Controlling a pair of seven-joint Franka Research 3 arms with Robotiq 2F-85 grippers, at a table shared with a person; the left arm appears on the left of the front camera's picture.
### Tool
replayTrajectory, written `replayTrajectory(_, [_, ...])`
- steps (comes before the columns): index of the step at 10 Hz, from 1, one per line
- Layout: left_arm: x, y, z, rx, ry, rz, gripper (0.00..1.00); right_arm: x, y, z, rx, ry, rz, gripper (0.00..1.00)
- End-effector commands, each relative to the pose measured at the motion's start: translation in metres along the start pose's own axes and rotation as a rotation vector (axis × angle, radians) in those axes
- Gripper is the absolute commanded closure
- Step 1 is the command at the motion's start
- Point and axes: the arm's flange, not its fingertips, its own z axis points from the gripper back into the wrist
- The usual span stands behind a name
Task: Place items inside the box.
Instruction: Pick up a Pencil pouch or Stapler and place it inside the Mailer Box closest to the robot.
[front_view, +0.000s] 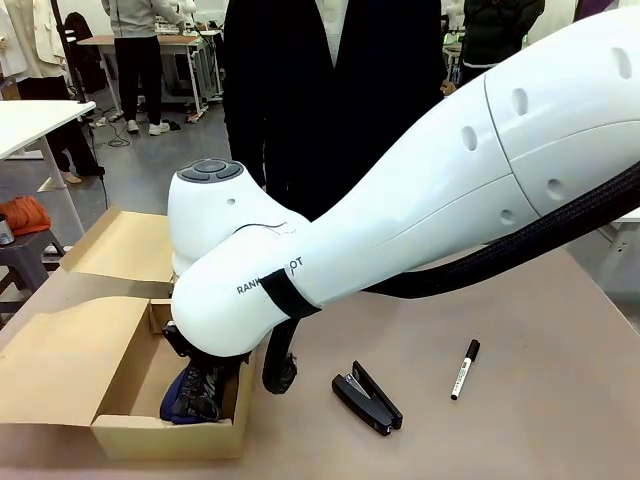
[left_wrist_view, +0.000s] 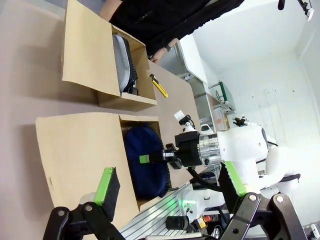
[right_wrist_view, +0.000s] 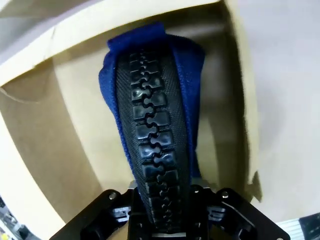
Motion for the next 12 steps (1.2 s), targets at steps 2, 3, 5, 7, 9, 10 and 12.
replayTrajectory(2, [0.001, -0.001, -0.001, -0.016, -0.011, -0.021, 0.00, -0.006, 0.004, 0.010, -0.015, 0.053, 0.004, 0.00])
replayTrajectory(3, [0.001, -0.001, -0.001, -0.016, -0.011, -0.021, 0.00, -0.008, 0.002, 0.013, -0.010, 0.045, -0.002, 0.00])
replayTrajectory(5, [0.001, -0.001, -0.001, -0.016, -0.011, -0.021, 0.00, -0.006, -0.001, 0.016, -0.002, 0.031, -0.014, 0.00])
replayTrajectory(7, [0.001, -0.001, -0.001, -0.016, -0.011, -0.021, 0.00, -0.003, -0.007, 0.033, 0.011, 0.010, -0.020, 0.00])
replayTrajectory(9, [0.001, -0.001, -0.001, -0.016, -0.011, -0.021, 0.00, -0.001, -0.022, 0.072, 0.069, 0.029, 0.034, 0.00])
replayTrajectory(10, [0.001, -0.001, -0.001, -0.016, -0.011, -0.021, 0.00, -0.003, -0.033, 0.089, 0.097, 0.071, 0.073, 0.00])
replayTrajectory(12, [0.001, -0.001, -0.001, -0.016, -0.011, -0.021, 0.00, -0.025, -0.053, 0.110, 0.075, 0.100, 0.137, 0.00])
